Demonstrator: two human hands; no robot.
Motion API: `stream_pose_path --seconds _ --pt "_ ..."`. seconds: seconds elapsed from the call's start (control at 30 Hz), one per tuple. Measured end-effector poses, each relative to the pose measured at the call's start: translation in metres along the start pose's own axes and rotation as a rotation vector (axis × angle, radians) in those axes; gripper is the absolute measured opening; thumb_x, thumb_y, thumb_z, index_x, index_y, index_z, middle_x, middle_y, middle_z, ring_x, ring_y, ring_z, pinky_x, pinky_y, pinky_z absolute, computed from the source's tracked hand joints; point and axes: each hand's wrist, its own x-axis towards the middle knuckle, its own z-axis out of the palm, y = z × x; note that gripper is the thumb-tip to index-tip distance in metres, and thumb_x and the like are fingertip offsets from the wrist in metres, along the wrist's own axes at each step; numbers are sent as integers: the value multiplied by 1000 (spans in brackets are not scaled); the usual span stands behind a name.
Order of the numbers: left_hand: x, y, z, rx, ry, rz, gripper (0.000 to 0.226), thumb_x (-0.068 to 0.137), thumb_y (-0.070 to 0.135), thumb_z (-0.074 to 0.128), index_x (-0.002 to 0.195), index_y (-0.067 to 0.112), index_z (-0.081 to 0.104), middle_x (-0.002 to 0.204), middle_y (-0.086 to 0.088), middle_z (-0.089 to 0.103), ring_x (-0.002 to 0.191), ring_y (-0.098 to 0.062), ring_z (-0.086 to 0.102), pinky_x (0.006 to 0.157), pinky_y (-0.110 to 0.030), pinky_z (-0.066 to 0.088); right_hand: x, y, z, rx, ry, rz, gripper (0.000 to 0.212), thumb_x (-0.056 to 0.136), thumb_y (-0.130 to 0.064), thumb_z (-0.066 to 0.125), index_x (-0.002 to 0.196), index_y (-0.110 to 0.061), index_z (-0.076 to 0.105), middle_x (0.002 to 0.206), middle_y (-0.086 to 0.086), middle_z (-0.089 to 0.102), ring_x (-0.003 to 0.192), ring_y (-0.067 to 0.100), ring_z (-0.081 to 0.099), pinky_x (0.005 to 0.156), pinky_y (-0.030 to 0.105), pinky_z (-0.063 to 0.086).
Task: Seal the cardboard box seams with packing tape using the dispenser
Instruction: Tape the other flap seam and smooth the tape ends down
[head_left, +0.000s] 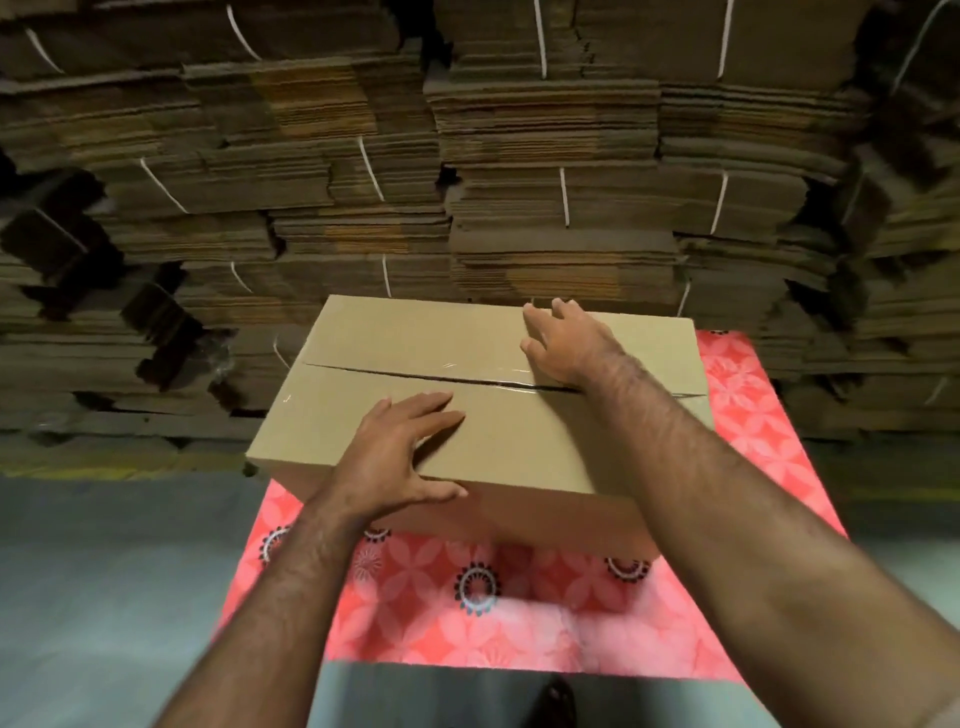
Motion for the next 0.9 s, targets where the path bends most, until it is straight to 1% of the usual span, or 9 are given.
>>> stream_pose_path --seconds 0.13,0.3,0.43,0.53,0.63,0.73,0.8,0.87,0.9 --pt "7 9 -1 11 -7 -24 107 50 90 55 142 35 53 157 11 39 145 -8 31 120 -54 19 -37 -6 7 -17 58 36 54 102 -47 40 153 -31 32 158 8 32 143 27 32 114 47 31" --pt "9 25 8 65 17 -4 103 52 86 68 139 32 57 155 6 43 144 -13 36 117 -55 23 -87 3 14 66 181 108 54 102 -43 43 153 -27 35 157 7 34 142 26 35 114 45 30" --pt "11 28 11 71 29 5 109 48 94 49 136 30 60 151 4 47 141 -16 41 114 -56 30 -120 33 13 170 315 173 55 99 -39 48 151 -22 40 154 7 40 139 26 40 110 44 34" --pt "21 44 10 81 86 -6 97 54 93 47 125 29 64 141 1 53 132 -22 48 108 -50 39 -140 62 11 210 423 254 53 96 -35 52 146 -18 46 147 7 48 135 25 43 108 42 36" --pt "39 83 20 30 135 81 86 65 84 44 123 24 65 130 -2 58 124 -23 54 100 -44 43 -151 87 13 244 462 354 52 93 -33 53 140 -14 51 137 12 55 127 31 49 103 45 41" --pt "64 129 37 -19 47 176 83 70 78 40 127 22 63 134 -2 57 127 -21 52 100 -42 43 -159 110 18 342 493 382 52 86 -36 48 131 -12 56 128 13 60 121 33 53 99 46 45" --pt "79 154 49 8 -20 235 87 68 79 39 131 24 61 138 -2 55 130 -21 51 104 -43 43 -168 129 28 453 562 412 43 86 -29 52 124 -10 59 121 12 63 114 31 56 94 41 47" --pt "90 176 61 47 -96 270 95 63 85 40 138 29 54 148 0 47 138 -19 42 111 -46 35 -185 154 46 575 607 518 32 85 -17 58 116 -11 61 111 11 67 104 31 60 86 37 46" --pt "93 186 66 66 -136 276 99 59 89 41 141 34 49 153 2 40 142 -17 36 114 -49 29 -194 170 60 598 586 587 30 84 -14 58 113 -11 61 108 12 68 102 32 61 84 38 46"
